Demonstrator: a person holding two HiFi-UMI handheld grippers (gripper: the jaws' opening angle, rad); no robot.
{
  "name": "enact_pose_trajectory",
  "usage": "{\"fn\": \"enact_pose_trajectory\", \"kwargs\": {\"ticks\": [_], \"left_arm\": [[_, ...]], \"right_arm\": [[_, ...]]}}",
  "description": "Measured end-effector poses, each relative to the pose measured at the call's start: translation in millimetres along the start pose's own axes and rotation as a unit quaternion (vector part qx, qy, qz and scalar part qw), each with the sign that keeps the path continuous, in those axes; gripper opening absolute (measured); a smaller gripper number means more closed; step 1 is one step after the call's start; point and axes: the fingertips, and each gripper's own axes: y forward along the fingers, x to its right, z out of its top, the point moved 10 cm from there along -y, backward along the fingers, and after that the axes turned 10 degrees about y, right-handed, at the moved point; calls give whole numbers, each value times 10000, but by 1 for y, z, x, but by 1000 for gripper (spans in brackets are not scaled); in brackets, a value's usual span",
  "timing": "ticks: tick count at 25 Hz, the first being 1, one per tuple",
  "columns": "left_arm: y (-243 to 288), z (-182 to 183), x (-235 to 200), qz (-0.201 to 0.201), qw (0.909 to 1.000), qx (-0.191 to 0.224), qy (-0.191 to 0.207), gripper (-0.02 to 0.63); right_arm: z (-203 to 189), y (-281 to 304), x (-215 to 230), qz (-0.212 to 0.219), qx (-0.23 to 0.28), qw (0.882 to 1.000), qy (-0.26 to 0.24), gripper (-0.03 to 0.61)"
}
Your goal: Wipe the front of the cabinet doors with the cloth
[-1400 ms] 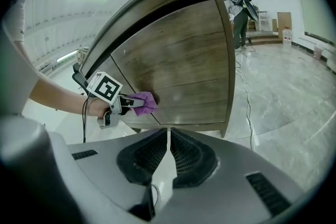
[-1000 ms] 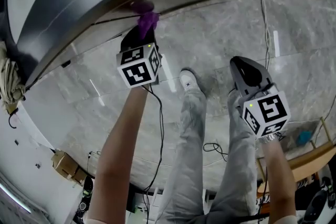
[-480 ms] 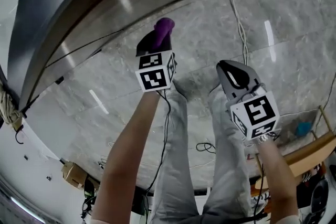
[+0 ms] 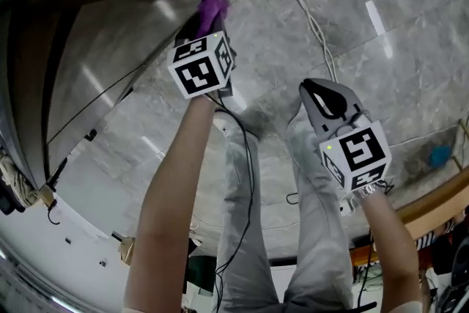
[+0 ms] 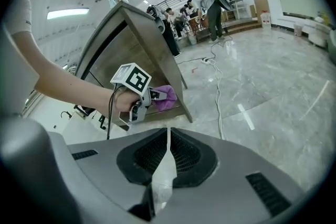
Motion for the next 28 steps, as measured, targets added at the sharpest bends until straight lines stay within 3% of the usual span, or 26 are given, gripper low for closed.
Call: {"fn": "enact_pose_trajectory", "kwargs": {"ticks": [5,12,28], "left_arm": [[1,-7,-19,265,9996,-88,-45,118],[-16,-32,-62,244,9996,-84,-77,118],[-94,-174,-233,806,9926,-556,-718,118]], "right_arm": [[-10,-5,14,-264,77,9994,209,35],[-11,12,-6,-319,10,9994,131,35],[-34,109,-155,64,-284,9990,-349,35]]}}
